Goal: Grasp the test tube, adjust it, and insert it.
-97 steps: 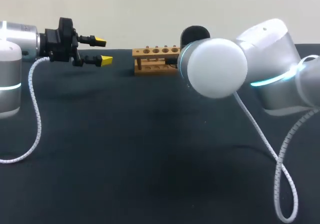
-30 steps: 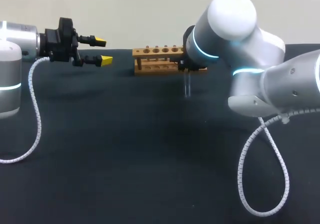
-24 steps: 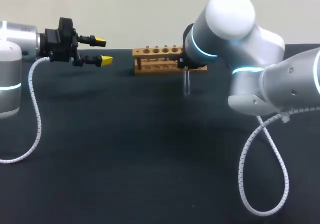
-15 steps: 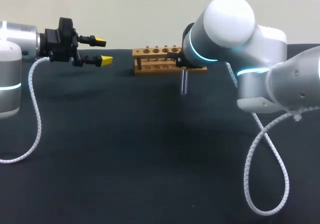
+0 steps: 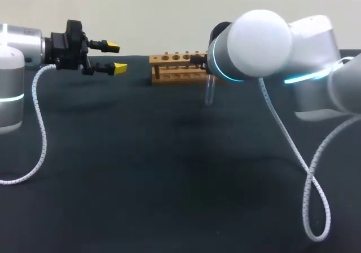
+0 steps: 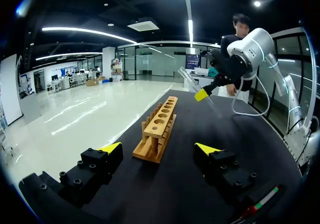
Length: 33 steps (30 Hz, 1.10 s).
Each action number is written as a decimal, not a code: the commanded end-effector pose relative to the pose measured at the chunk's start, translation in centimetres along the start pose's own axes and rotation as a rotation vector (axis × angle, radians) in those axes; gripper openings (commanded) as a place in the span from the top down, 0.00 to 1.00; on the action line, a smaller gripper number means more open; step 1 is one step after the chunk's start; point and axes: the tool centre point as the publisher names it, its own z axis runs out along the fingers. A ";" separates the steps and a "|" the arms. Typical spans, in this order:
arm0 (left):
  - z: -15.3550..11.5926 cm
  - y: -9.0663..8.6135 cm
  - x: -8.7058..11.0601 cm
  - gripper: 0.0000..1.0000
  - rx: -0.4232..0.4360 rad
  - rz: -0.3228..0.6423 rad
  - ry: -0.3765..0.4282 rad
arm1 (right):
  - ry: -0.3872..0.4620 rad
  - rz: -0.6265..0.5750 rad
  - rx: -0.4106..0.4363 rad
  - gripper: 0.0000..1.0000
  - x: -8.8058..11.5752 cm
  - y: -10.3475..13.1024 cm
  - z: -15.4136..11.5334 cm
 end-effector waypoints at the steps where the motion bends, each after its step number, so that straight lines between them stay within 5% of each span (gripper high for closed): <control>1: -0.1 0.0 0.1 0.00 -0.001 0.003 -0.004 | -0.250 0.000 -0.015 1.00 0.2 -0.3 -1.2; 33: -0.1 0.0 0.1 0.00 -0.001 0.003 -0.004 | -0.245 -0.014 -0.018 1.00 0.2 0.0 -1.4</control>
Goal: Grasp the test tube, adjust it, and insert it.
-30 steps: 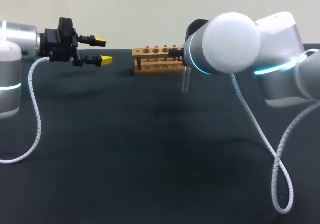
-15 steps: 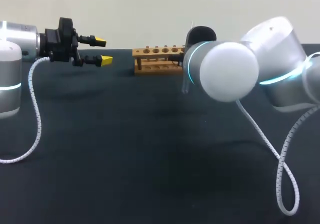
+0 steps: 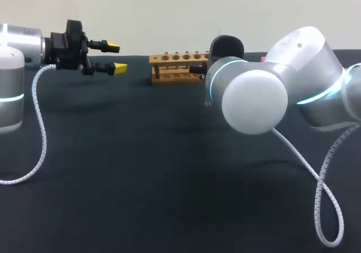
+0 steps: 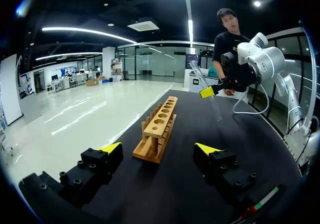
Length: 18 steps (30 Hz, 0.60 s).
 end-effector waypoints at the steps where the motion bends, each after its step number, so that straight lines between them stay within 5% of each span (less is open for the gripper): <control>1: -0.1 0.0 0.1 0.00 -0.001 0.003 -0.004 | -0.013 0.002 -0.005 1.00 0.2 -0.1 0.0; 18: -0.1 0.0 0.1 0.00 -0.001 0.003 -0.004 | -0.121 -0.007 0.005 1.00 -1.8 0.4 -0.3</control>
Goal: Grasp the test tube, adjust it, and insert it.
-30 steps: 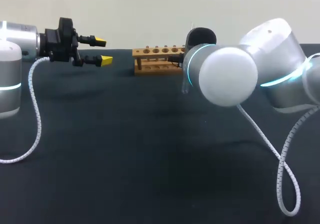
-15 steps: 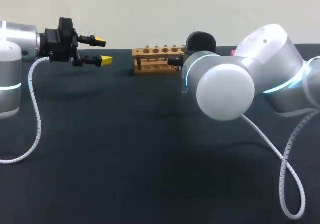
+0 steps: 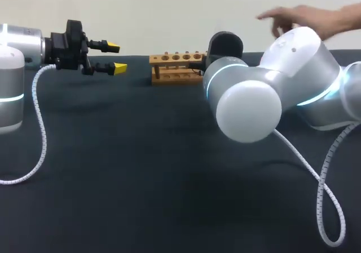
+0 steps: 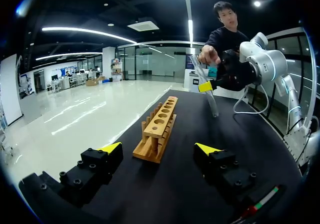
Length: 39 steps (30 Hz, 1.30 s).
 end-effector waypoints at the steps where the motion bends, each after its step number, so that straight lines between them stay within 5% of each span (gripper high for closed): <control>1: -0.1 0.0 0.1 0.00 -0.001 0.003 -0.004 | -0.026 0.003 -0.004 1.00 0.1 0.0 -0.2; 30: -0.1 0.0 0.1 0.00 -0.001 0.003 -0.004 | -0.101 -0.009 -0.004 1.00 -1.4 -0.1 -0.4; 39: -0.1 0.0 0.1 0.00 -0.001 0.003 -0.004 | -0.204 -0.039 -0.022 1.00 -3.6 -0.1 0.6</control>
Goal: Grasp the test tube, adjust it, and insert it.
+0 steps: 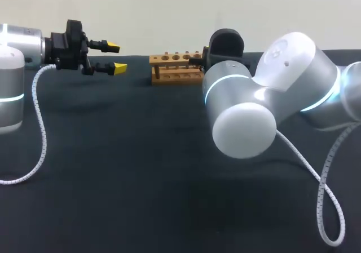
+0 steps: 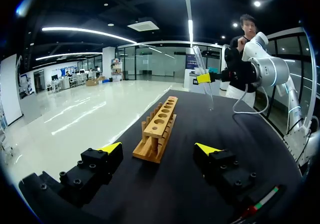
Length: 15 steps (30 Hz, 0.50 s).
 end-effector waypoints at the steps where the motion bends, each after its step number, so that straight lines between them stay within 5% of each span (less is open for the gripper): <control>1: -0.1 0.0 0.1 0.00 -0.001 0.003 -0.004 | -0.041 -0.006 -0.023 1.00 -0.5 0.0 0.9; 15: -0.1 0.0 0.1 0.00 -0.001 0.003 -0.004 | -0.197 -0.046 -0.054 1.00 -4.5 -0.3 4.1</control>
